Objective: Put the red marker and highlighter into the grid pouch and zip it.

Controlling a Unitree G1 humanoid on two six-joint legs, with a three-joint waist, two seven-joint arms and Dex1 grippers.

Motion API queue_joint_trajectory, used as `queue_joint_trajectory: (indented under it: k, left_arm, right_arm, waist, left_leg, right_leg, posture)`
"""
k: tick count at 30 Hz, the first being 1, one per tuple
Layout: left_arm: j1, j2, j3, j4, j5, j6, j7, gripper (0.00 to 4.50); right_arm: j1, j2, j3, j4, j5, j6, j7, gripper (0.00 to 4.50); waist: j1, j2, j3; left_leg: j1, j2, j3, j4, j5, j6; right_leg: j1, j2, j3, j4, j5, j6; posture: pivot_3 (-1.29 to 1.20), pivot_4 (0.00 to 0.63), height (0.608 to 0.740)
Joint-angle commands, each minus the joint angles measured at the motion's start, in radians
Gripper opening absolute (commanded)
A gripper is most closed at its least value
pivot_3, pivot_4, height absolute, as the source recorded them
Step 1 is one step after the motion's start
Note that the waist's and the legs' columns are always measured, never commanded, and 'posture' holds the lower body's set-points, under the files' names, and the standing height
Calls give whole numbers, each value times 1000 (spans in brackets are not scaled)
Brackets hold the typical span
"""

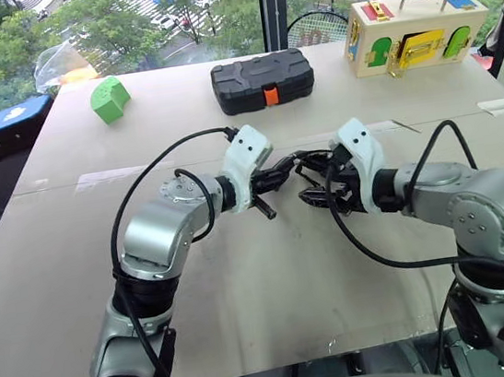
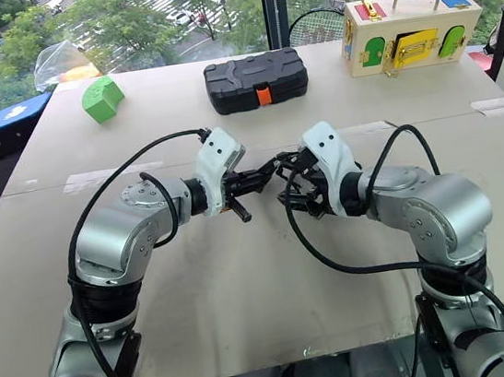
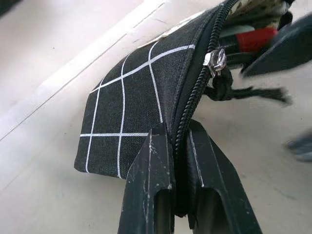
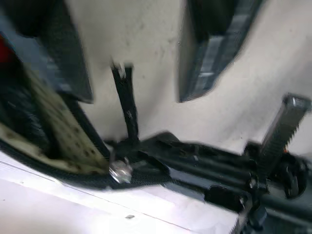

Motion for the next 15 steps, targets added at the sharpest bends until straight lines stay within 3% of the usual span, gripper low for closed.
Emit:
queue_joint_trajectory:
  k: [1,4,11,15]
  left_arm:
    - [-30,3,-1,-52,-17,2,6,0]
    - [-31,8,-5,-54,-20,1,9,0]
    - [-18,39,-4,-52,-19,-17,-1,0]
    - [-8,95,3,-28,-11,-61,-28,0]
  right_arm:
    - [-35,26,21,9,-5,-41,-27,1201]
    - [-33,27,40,34,-26,-70,-55,36]
    - [-21,26,-34,-5,-4,-44,-63,36]
    - [-10,-57,-163,-47,13,8,-37,36]
  waist:
    - [0,0,0]
    - [1,0,0]
    - [0,0,0]
    - [2,0,0]
  left_leg:
    - [0,0,0,0,0,0]
    - [0,0,0,0,0,0]
    - [0,0,0,0,0,0]
    - [0,0,0,0,0,0]
  right_leg:
    - [0,0,0,0,0,0]
    - [0,0,0,0,0,0]
    - [0,0,0,0,0,0]
    - [0,0,0,0,0,0]
  posture:
    - [0,150,740]
    - [0,150,740]
    - [0,150,740]
    - [0,150,740]
